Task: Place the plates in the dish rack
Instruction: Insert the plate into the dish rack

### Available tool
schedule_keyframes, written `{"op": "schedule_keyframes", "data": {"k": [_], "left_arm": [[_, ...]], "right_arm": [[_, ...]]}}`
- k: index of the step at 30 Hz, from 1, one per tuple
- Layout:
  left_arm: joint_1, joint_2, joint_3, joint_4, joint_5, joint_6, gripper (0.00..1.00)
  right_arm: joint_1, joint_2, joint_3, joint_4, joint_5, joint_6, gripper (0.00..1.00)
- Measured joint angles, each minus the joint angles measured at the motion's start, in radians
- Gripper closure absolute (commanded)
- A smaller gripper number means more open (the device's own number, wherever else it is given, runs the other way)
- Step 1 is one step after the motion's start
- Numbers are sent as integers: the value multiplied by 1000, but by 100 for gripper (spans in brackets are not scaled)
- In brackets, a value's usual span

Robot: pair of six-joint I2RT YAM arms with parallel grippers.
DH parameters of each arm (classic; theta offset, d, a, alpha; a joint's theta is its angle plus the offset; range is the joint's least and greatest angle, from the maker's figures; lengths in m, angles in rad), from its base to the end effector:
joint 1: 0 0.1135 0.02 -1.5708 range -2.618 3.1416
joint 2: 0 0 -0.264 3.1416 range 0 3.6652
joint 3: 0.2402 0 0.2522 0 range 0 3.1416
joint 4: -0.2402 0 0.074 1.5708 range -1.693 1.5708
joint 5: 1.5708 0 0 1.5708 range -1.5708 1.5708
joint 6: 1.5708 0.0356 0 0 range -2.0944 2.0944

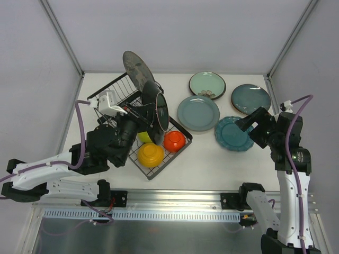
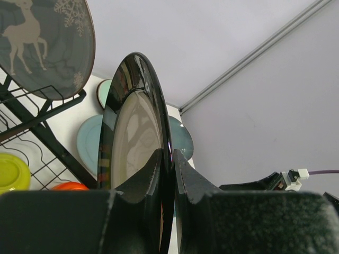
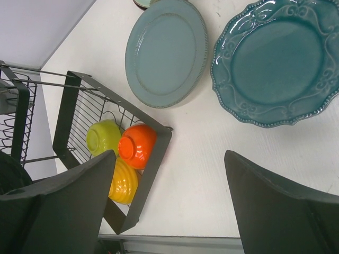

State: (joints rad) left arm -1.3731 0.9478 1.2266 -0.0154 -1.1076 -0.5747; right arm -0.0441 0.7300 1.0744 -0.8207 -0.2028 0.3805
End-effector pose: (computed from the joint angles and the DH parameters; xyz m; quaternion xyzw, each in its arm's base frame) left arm 0.0650 -0.1622 0.4764 -0.1836 0.6388 -0.3787 0.6440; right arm 0.1305 0.0014 0.3788 0.1275 0.8416 0.1719 0.4959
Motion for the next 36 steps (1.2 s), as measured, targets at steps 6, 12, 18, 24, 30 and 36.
{"op": "schedule_keyframes", "data": {"k": [6,12,18,24,30,36], "left_arm": [[-73,-39,-5,-9,-74,37,100],[-93,-54,-4,-7,-167,76,100],[-42,-37,37,-5,-236,153,100],[100,14,92,3,-202,198,100],[231,64,159,2,-131,220,100],[355,148,273,7,-76,223,100]], "right_arm": [[0,-11,-9,-1,0,5,12],[0,-24,-9,-2,0,8,12],[0,-29,-9,-3,-2,11,12],[0,-29,-9,-3,-5,11,12],[0,-29,-9,-3,-7,11,12],[0,-29,-23,-3,-13,10,12]]}}
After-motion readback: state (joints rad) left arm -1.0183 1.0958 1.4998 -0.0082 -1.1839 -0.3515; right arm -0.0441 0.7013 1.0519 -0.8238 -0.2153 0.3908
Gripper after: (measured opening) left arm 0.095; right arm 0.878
